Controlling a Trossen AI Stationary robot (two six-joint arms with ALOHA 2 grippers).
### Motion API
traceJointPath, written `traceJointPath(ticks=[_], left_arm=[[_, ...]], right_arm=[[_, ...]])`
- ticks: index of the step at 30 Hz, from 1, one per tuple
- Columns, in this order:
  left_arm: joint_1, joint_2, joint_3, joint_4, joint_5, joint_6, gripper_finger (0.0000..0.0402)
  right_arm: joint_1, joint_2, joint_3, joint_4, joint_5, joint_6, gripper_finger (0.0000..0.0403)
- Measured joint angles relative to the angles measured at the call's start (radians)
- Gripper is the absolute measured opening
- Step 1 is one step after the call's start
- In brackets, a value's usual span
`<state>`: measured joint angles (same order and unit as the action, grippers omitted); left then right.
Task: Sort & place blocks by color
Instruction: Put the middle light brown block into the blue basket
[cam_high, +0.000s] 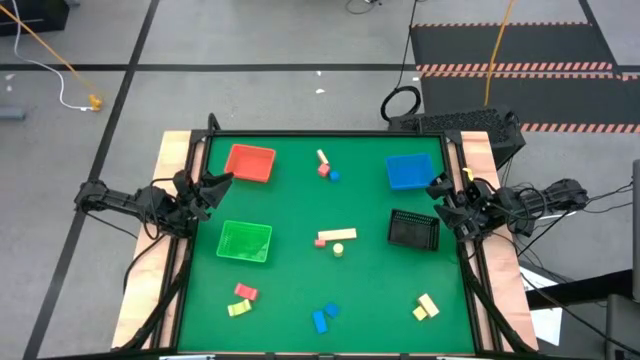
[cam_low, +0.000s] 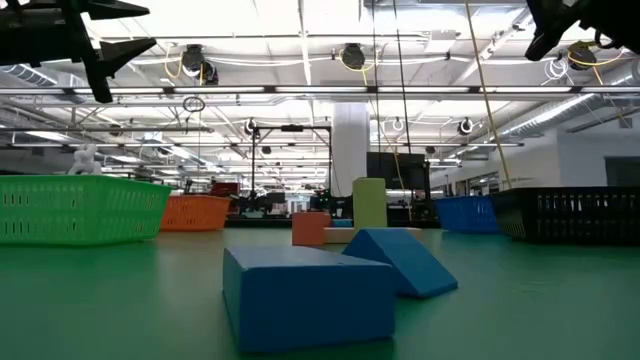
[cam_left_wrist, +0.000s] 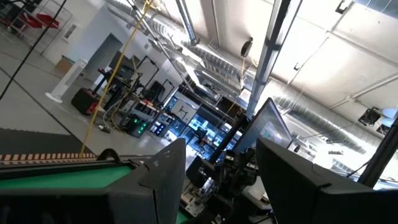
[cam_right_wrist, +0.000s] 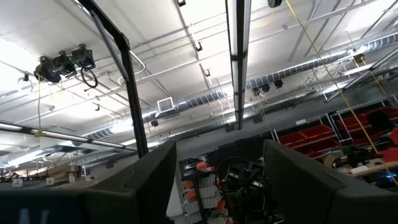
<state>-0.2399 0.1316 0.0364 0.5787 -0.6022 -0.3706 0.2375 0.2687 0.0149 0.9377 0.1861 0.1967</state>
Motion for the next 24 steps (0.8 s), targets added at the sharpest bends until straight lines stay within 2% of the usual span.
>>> traceJointPath(ticks=[7, 13, 15, 19, 22, 24], left_arm=[[0.000, 0.000, 0.000, 0.000, 0.000, 0.000, 0.0195], [0.000, 0.000, 0.000, 0.000, 0.000, 0.000, 0.0195], [0.000, 0.000, 0.000, 0.000, 0.000, 0.000, 0.0195], [0.000, 0.000, 0.000, 0.000, 0.000, 0.000, 0.0195], [0.000, 0.000, 0.000, 0.000, 0.000, 0.000, 0.0195], [0.000, 0.000, 0.000, 0.000, 0.000, 0.000, 0.0195]], right_arm=[[0.000, 0.000, 0.000, 0.013, -0.004, 0.093, 0.0235], [0.000, 0.000, 0.000, 0.013, 0.012, 0.082, 0.0235], [0.000, 0.005, 0.000, 0.013, 0.084, 0.023, 0.0235], [0.000, 0.045, 0.015, -0.002, 0.302, -0.091, 0.0235], [0.000, 0.100, 0.050, -0.057, 0.367, -0.121, 0.0235], [0.000, 0.150, 0.102, -0.096, 0.369, -0.125, 0.0235]])
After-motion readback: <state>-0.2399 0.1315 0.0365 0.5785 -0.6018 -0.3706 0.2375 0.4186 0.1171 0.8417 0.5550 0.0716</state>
